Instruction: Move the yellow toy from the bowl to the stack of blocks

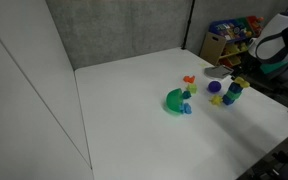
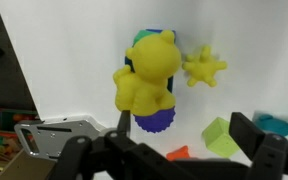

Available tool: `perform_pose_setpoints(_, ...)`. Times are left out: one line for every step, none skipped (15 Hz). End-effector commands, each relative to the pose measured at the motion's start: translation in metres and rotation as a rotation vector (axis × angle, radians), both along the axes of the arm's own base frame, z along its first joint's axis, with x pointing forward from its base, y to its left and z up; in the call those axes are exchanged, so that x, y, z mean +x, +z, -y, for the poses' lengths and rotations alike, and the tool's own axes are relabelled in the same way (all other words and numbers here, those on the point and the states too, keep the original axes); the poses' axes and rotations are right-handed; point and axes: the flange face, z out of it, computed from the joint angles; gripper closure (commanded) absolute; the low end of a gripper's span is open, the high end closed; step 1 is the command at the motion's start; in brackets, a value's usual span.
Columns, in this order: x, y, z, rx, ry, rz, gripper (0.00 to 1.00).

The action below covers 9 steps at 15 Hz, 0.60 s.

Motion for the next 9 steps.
perform_pose_setpoints(-0.009,0.036,-0.022,0.064,0.032,0.012,0.0)
perform_pose_setpoints(-0.01,0.043,-0.03,0.08,0.042,0.008,0.0)
perform_pose_setpoints(-0.011,0.05,-0.038,0.095,0.052,0.0,0.0)
perform_pose_setpoints(-0.012,0.057,-0.047,0.107,0.065,-0.011,0.0)
perform_pose_setpoints(-0.014,0.063,-0.054,0.118,0.073,-0.025,0.0)
perform_pose_setpoints(-0.016,0.07,-0.063,0.126,0.08,-0.046,0.0)
perform_pose_setpoints(-0.018,0.077,-0.069,0.133,0.089,-0.061,0.0)
perform_pose_setpoints(-0.021,0.085,-0.077,0.144,0.1,-0.084,0.0)
perform_pose_setpoints(-0.024,0.093,-0.084,0.156,0.114,-0.109,0.0)
